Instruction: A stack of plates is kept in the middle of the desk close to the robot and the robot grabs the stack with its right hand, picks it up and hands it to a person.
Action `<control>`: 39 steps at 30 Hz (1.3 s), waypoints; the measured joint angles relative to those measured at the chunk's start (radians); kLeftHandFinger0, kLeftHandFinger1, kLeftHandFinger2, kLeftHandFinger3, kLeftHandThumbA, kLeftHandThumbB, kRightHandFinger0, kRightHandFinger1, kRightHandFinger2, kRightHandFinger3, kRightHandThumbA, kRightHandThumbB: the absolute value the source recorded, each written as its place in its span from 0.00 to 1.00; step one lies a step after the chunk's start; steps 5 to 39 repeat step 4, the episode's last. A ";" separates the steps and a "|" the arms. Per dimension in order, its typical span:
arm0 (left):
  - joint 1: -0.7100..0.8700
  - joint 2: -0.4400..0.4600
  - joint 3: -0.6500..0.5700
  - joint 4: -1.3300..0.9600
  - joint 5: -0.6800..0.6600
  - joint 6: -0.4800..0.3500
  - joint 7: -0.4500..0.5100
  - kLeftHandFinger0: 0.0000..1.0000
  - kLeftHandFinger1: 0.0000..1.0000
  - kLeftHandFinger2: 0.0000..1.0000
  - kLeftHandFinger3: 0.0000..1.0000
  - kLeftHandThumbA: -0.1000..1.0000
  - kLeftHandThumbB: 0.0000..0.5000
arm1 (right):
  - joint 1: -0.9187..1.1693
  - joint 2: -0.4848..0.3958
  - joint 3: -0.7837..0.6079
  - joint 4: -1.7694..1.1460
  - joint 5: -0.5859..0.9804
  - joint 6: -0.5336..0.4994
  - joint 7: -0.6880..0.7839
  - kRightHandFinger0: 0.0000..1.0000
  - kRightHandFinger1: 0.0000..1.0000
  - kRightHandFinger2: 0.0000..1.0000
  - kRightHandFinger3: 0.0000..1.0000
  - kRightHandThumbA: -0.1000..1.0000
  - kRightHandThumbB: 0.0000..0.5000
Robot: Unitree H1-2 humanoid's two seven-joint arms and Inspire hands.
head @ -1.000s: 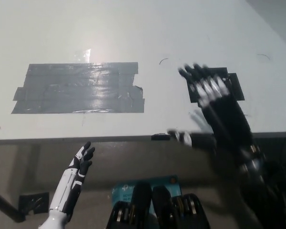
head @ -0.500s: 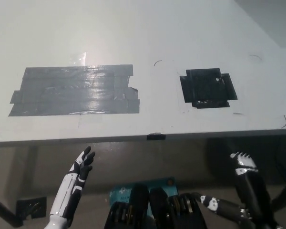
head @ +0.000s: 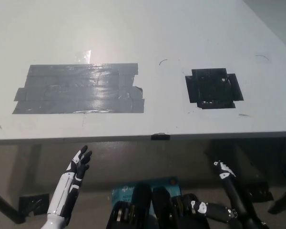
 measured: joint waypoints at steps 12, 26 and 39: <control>-0.006 0.000 0.001 0.000 0.000 0.001 0.000 1.00 1.00 1.00 1.00 1.00 0.12 | 0.000 -0.001 0.002 -0.001 0.003 0.004 0.025 1.00 1.00 1.00 1.00 1.00 0.73; -0.006 0.000 0.001 0.000 0.000 0.001 0.000 1.00 1.00 1.00 1.00 1.00 0.12 | 0.000 -0.001 0.002 -0.001 0.003 0.004 0.025 1.00 1.00 1.00 1.00 1.00 0.73; -0.006 0.000 0.001 0.000 0.000 0.001 0.000 1.00 1.00 1.00 1.00 1.00 0.12 | 0.000 -0.001 0.002 -0.001 0.003 0.004 0.025 1.00 1.00 1.00 1.00 1.00 0.73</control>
